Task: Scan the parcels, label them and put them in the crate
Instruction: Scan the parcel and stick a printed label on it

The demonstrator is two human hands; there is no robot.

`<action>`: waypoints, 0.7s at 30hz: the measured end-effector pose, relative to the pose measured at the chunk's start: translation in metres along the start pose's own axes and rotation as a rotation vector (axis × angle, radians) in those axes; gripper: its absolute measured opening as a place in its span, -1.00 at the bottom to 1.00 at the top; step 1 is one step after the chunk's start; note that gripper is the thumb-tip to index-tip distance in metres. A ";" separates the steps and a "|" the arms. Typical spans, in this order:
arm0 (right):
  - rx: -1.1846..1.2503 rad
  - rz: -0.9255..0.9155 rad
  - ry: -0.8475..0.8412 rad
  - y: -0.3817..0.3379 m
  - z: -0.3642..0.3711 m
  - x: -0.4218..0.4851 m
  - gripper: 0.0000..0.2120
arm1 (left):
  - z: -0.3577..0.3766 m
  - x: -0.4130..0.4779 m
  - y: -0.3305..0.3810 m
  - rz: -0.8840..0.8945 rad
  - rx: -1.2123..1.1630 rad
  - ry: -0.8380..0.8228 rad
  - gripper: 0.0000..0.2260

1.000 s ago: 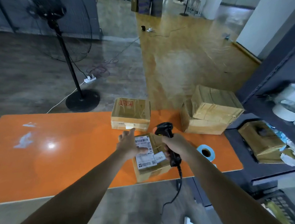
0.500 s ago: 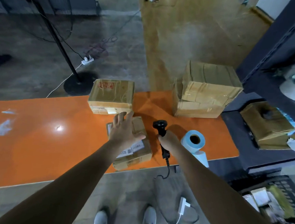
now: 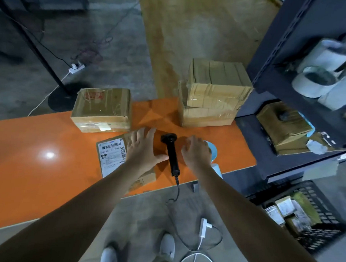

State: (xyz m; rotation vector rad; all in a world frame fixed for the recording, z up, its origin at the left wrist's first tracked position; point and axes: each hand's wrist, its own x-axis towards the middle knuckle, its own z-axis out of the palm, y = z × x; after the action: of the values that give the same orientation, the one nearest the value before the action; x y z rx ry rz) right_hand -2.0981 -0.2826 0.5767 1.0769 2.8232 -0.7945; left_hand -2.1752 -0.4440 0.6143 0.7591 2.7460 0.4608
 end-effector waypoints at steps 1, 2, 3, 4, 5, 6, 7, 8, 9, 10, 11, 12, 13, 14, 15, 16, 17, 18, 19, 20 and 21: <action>-0.137 0.009 0.026 0.008 -0.002 -0.002 -0.65 | 0.002 0.001 0.005 0.017 0.006 -0.001 -0.10; -0.238 0.040 0.015 0.016 -0.003 -0.004 -0.59 | 0.004 0.001 0.011 0.035 0.007 0.001 -0.10; -0.292 0.069 -0.009 0.024 -0.003 -0.006 -0.53 | 0.005 0.001 0.015 0.050 0.004 0.004 -0.11; -0.314 0.084 -0.026 0.032 -0.002 -0.006 -0.48 | 0.007 0.001 0.019 0.064 0.000 0.007 -0.11; -0.331 0.074 -0.028 0.037 0.000 -0.006 -0.44 | 0.008 0.000 0.022 0.076 -0.002 0.010 -0.12; -0.354 0.049 -0.029 0.041 0.003 -0.004 -0.40 | 0.009 0.000 0.024 0.086 -0.003 0.013 -0.13; -0.378 0.025 -0.035 0.042 0.005 -0.002 -0.36 | 0.010 -0.001 0.026 0.093 -0.004 0.016 -0.14; -0.391 0.009 -0.048 0.040 0.008 -0.001 -0.32 | 0.011 -0.002 0.026 0.097 -0.007 0.020 -0.14; -0.384 0.012 -0.059 0.037 0.011 0.001 -0.29 | 0.011 -0.003 0.026 0.100 -0.007 0.021 -0.15; -0.364 0.033 -0.067 0.034 0.013 0.002 -0.27 | 0.012 -0.005 0.025 0.101 -0.006 0.020 -0.15; -0.352 0.062 -0.071 0.031 0.014 0.004 -0.26 | 0.012 -0.007 0.025 0.099 -0.005 0.019 -0.16; -0.354 0.090 -0.075 0.029 0.015 0.006 -0.26 | 0.013 -0.008 0.024 0.097 -0.006 0.021 -0.16; -0.365 0.112 -0.077 0.028 0.015 0.007 -0.28 | 0.012 -0.010 0.023 0.094 -0.010 0.023 -0.17; -0.374 0.128 -0.076 0.028 0.015 0.008 -0.30 | 0.012 -0.011 0.022 0.092 -0.016 0.024 -0.17; -0.376 0.136 -0.072 0.028 0.014 0.009 -0.32 | 0.011 -0.011 0.021 0.092 -0.023 0.023 -0.18; -0.371 0.137 -0.068 0.027 0.013 0.009 -0.32 | 0.010 -0.012 0.019 0.094 -0.030 0.020 -0.18; -0.354 0.135 -0.066 0.027 0.012 0.008 -0.32 | 0.009 -0.012 0.019 0.097 -0.036 0.016 -0.18; -0.323 0.134 -0.066 0.027 0.010 0.007 -0.32 | 0.007 -0.012 0.018 0.099 -0.042 0.014 -0.18; -0.274 0.137 -0.069 0.028 0.007 0.006 -0.32 | 0.006 -0.012 0.018 0.101 -0.046 0.010 -0.19; -0.210 0.145 -0.077 0.030 0.004 0.005 -0.32 | 0.005 -0.012 0.018 0.102 -0.050 0.003 -0.19; -0.128 0.150 -0.090 0.031 -0.001 0.005 -0.32 | 0.004 -0.012 0.019 0.101 -0.056 -0.008 -0.19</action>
State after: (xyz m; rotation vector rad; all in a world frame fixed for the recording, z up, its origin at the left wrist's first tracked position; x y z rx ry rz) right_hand -2.0820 -0.2593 0.5625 1.1845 2.6405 -0.6244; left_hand -2.1556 -0.4341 0.6195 0.8857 2.6843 0.5521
